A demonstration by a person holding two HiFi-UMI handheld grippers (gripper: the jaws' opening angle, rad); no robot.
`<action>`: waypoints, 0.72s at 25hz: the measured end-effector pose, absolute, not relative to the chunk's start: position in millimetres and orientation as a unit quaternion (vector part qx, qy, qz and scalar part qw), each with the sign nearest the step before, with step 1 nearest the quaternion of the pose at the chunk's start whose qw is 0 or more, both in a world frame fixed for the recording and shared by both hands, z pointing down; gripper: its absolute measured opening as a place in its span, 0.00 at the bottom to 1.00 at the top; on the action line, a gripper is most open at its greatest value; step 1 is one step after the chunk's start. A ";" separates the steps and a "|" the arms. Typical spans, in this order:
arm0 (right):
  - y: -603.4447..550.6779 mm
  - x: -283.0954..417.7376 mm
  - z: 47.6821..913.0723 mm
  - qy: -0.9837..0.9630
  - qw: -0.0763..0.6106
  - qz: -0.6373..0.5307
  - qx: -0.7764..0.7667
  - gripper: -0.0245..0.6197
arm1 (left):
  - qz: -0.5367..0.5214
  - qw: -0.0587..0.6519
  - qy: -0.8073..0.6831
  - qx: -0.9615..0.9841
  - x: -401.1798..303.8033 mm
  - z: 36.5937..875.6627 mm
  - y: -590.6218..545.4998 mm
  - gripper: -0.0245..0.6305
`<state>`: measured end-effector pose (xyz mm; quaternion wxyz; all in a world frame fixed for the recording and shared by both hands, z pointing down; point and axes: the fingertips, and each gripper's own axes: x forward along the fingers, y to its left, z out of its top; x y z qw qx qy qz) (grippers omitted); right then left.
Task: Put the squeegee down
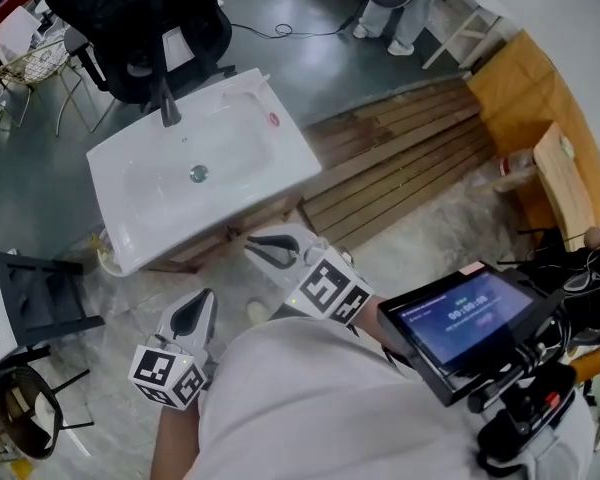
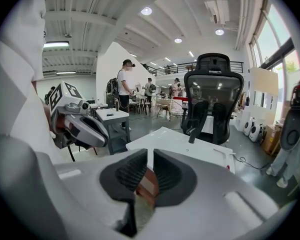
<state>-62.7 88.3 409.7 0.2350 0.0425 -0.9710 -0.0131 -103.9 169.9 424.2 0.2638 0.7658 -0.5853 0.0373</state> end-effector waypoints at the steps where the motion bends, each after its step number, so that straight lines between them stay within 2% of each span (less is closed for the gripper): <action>1: 90.3 -64.1 409.9 -0.971 0.236 -0.014 0.041 0.10 | 0.036 0.264 -0.586 0.765 -104.8 424.4 171.2 0.05; 18: 102.2 -77.2 407.1 -0.967 0.249 -0.038 0.031 0.09 | 0.033 0.263 -0.593 0.760 -116.4 424.3 181.6 0.05</action>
